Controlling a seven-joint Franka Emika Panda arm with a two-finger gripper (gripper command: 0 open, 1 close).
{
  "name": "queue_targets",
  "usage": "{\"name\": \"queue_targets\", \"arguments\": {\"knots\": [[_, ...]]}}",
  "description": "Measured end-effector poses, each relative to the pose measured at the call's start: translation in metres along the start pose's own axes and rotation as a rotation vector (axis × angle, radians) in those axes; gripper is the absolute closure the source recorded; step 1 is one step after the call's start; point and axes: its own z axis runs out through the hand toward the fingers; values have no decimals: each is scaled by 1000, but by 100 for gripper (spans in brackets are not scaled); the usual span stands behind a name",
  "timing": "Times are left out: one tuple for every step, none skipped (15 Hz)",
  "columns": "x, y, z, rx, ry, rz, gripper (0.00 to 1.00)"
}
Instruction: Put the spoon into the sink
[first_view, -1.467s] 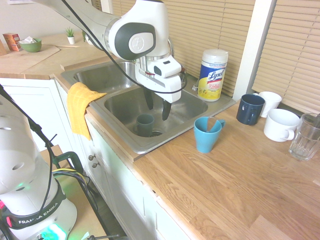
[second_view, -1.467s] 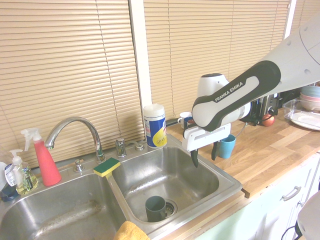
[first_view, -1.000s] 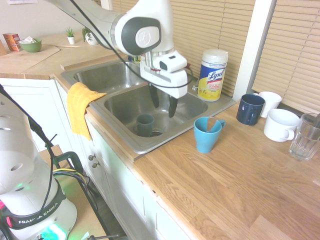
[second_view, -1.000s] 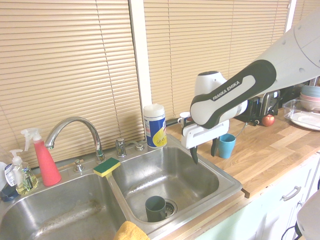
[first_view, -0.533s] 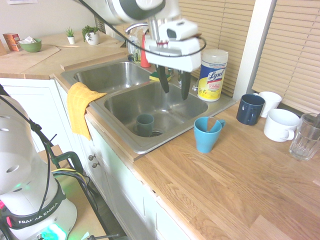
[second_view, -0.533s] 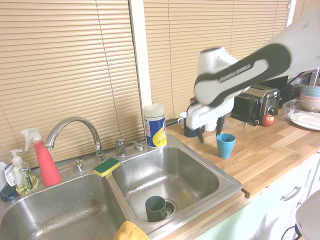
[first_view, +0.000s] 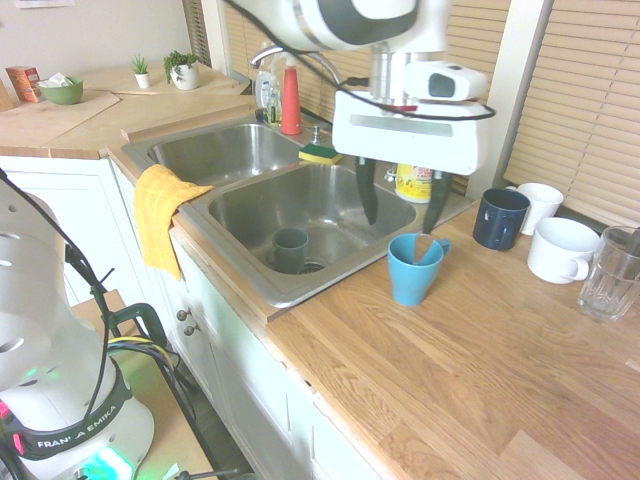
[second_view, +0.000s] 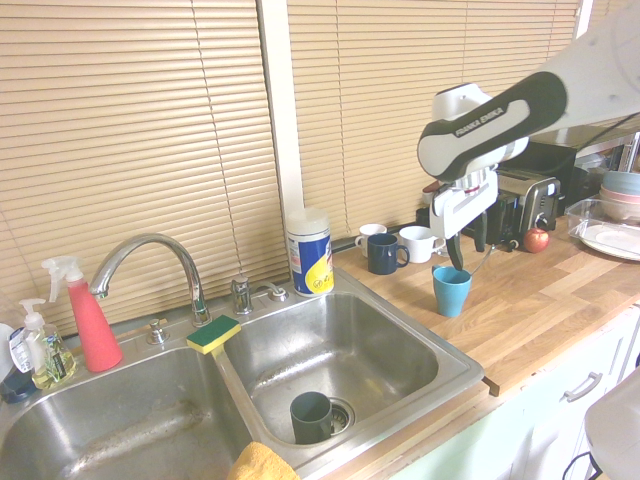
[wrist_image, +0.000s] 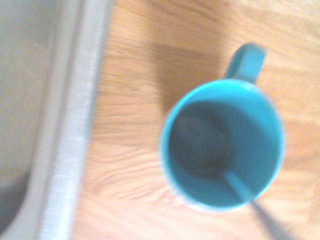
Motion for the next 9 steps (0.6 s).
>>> {"name": "queue_targets", "arguments": {"knots": [[8, -2, -1, -17, -11, -21, 0], [15, -4, 1, -32, -25, -34, 0], [22, -7, 6, -52, -41, -46, 0], [27, -10, 13, -69, -61, -53, 0], [31, -15, 22, -80, -81, -61, 0], [32, -18, 32, -92, -100, -69, 100], [32, -21, 40, -103, -117, -77, 100], [32, -23, 44, -108, -128, -81, 100], [32, -24, 47, -112, -138, -83, 100]]}}
